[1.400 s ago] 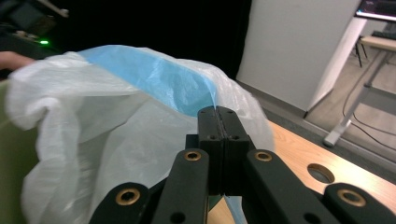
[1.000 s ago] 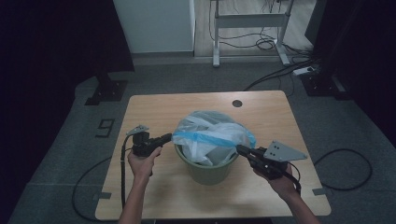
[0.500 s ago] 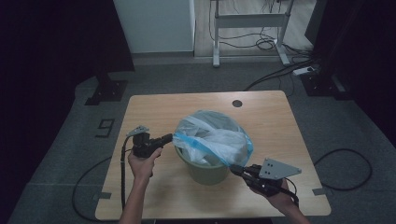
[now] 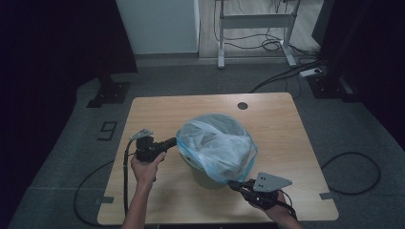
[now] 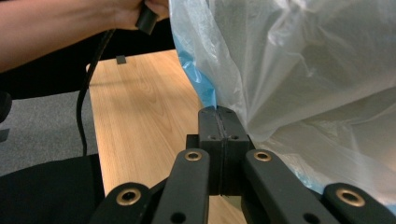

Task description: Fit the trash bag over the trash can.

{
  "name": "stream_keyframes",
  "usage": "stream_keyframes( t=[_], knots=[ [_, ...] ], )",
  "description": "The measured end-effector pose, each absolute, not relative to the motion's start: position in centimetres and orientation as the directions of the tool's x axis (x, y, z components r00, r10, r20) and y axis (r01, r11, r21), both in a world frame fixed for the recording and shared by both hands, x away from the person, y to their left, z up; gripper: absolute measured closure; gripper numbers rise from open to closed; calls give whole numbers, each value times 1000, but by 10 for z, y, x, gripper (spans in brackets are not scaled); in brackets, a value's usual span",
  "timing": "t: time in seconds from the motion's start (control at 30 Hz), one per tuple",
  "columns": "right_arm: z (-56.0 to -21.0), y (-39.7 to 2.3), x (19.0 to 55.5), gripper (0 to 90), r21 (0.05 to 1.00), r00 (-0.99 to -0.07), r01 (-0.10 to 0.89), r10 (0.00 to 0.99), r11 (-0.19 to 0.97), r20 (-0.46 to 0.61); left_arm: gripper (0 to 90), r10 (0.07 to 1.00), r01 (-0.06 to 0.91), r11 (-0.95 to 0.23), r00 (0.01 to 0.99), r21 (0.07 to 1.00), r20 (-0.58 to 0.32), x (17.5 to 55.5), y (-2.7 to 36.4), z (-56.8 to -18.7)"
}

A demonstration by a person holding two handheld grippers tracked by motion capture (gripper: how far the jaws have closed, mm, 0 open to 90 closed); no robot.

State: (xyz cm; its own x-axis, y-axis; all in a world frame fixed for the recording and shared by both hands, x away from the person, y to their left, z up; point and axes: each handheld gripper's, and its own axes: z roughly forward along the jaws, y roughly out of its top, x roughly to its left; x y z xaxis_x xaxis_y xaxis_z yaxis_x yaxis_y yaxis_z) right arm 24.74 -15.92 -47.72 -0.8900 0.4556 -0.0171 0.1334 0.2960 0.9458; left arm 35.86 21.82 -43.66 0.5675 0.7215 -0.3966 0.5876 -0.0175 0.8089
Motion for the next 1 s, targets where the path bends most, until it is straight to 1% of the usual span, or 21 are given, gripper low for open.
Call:
stream_keyframes(
  t=[0.1, 0.3, 0.5, 0.63, 0.87, 1.0],
  knots=[
    [-487, -156, 249, 889, 935, -886, 154, 464, 321, -13, 885, 719, 591, -12, 566, 807, -403, 358, 218, -438],
    [-502, -155, 256, 889, 913, -858, 206, 514, 352, -5, 859, 718, 595, 7, 556, 804, -418, 355, 224, -441],
    [-507, -154, 259, 888, 908, -845, 224, 534, 355, 0, 748, 706, 575, 66, 551, 816, -445, 348, 235, -434],
    [-506, -153, 258, 881, 906, -841, 216, 541, 365, -18, 669, 706, 547, 80, 559, 833, -435, 340, 237, -423],
    [-504, -154, 257, 867, 901, -832, 213, 554, 377, -35, 557, 706, 493, 32, 605, 869, -369, 324, 225, -399],
    [-505, -155, 257, 856, 899, -827, 210, 560, 385, -46, 485, 710, 468, -20, 629, 884, -316, 316, 215, -387]
  ],
)
